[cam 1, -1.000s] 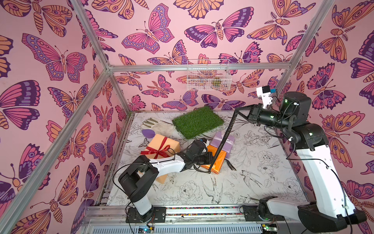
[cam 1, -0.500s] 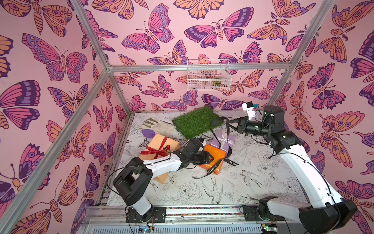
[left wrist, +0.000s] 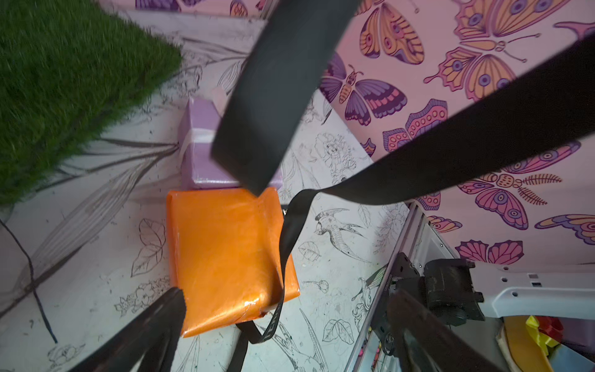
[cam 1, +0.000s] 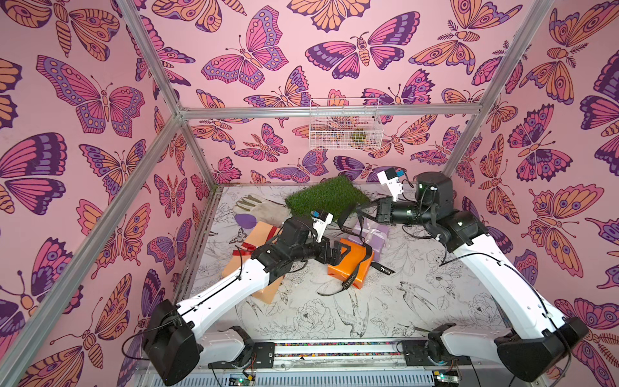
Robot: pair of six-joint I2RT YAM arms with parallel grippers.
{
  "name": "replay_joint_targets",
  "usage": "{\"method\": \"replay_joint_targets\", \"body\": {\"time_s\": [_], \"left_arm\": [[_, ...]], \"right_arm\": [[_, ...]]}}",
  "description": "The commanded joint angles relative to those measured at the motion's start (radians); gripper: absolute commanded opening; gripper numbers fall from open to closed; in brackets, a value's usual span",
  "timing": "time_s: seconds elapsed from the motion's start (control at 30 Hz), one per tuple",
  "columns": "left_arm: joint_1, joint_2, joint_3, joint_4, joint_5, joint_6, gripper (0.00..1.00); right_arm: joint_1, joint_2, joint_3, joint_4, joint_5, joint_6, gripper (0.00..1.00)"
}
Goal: Untie the ribbon bows on the gift boxes
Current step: Pull the ribbon from the gift box.
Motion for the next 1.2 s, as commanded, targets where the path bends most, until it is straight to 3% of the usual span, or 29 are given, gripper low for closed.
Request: {"method": "replay_joint_targets", "body": {"time_s": [0.0,0.13,0.37,0.53,0.67,0.87,0.97,1.17], "left_arm": [[-0.02,-0.052,0.019,0.074,-0.054,0.076,1.0],[-0.049,-0.073,-0.004,0.207,-0.071,0.071,1.0],[-0.066,0.009,0.02,0.354,-0.262,0.181,1.0],[-0.066,0.131,0.076,0.452,-0.163,0.246,1.0],[-0.064,0.213,0.115,0.477,-0.153,0.245,1.0],[-0.058,0.303,0.087,0.611,-0.059,0.191,0.6],[-0.057,0.358,0.074,0.667,-0.02,0.143,0.49],[-0.055,0.437,0.063,0.716,0.047,0.072,0.38]], "right_arm": [[0.022,0.019,0.025,-0.042,0.079,-0.04,0.0],[0.037,0.031,0.026,-0.055,0.128,-0.053,0.0],[0.067,0.013,0.0,-0.022,0.116,-0.023,0.0],[0.067,-0.011,-0.028,0.016,0.098,0.006,0.0],[0.067,-0.038,-0.027,0.018,0.087,0.014,0.0],[0.029,-0.106,-0.03,0.0,0.129,0.021,0.0],[-0.009,-0.131,-0.029,0.006,0.123,0.03,0.0],[-0.057,-0.142,-0.024,0.004,0.112,0.028,0.0]]}}
